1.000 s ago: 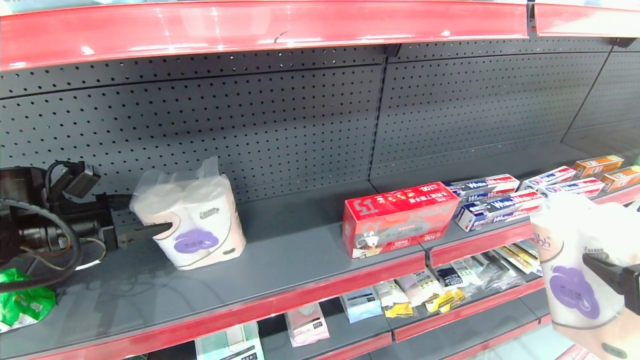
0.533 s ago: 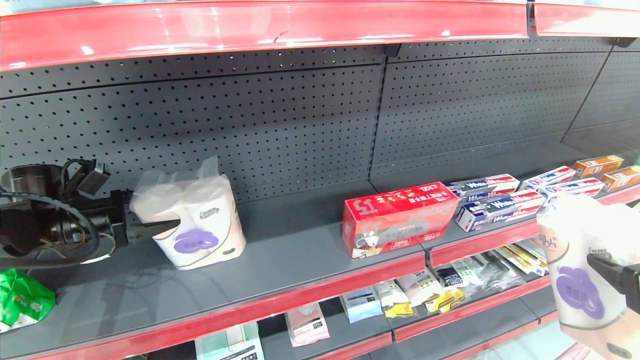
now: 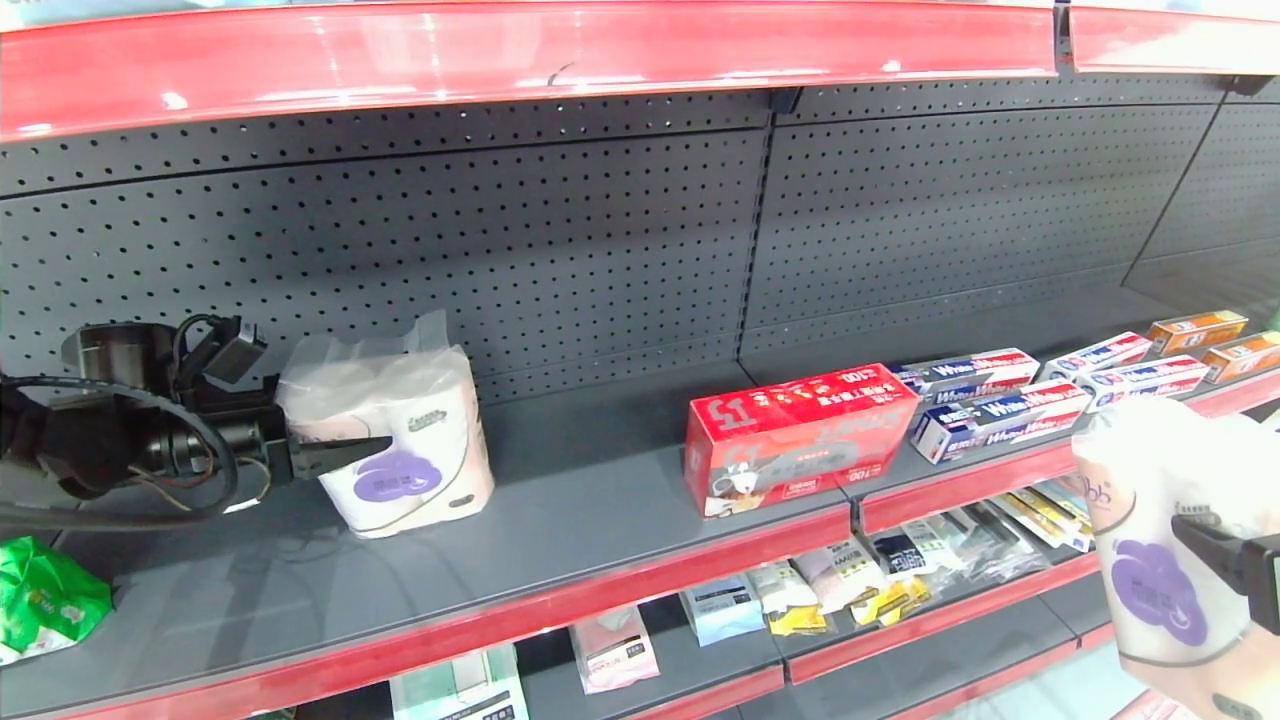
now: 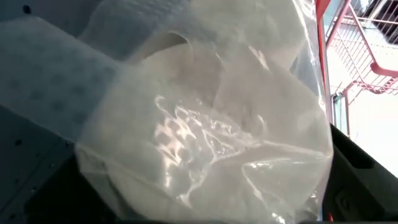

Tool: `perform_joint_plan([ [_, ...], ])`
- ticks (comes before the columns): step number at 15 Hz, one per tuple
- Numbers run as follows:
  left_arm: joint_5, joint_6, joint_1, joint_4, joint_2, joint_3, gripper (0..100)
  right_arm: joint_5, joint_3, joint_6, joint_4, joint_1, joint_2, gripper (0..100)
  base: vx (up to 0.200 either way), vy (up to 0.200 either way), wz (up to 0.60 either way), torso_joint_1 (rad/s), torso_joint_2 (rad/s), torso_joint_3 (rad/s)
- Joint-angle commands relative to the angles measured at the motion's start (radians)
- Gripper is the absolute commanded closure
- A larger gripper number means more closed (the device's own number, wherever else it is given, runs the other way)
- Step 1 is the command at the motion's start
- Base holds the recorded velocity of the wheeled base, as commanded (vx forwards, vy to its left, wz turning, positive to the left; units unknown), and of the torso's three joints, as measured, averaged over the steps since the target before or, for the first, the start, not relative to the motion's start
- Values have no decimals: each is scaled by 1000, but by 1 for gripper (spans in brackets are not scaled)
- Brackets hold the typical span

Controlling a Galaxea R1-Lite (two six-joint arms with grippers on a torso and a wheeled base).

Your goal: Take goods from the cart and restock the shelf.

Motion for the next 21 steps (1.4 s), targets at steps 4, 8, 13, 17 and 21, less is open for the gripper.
perform_joint_plan([
  [4,0,3,-1,0,7,7,100,-3,6,-1,-1,1,2,100,0,0,0,0,0,0],
  [8,-11,21,0,-3,7,44,100,-4,10,-1,-1,1,0,100,0,0,0,0,0,0],
  [13,-82,58,37,-1,-32,107,100,-6,29,-1,-1,-1,-4,100,0,0,0,0,0,0],
  [17,-119,66,86,-1,-51,134,100,-6,32,-2,-1,-1,0,100,0,0,0,0,0,0],
  [21,-138,96,96,-1,-128,245,100,-4,27,-2,-2,1,17,100,0,0,0,0,0,0],
])
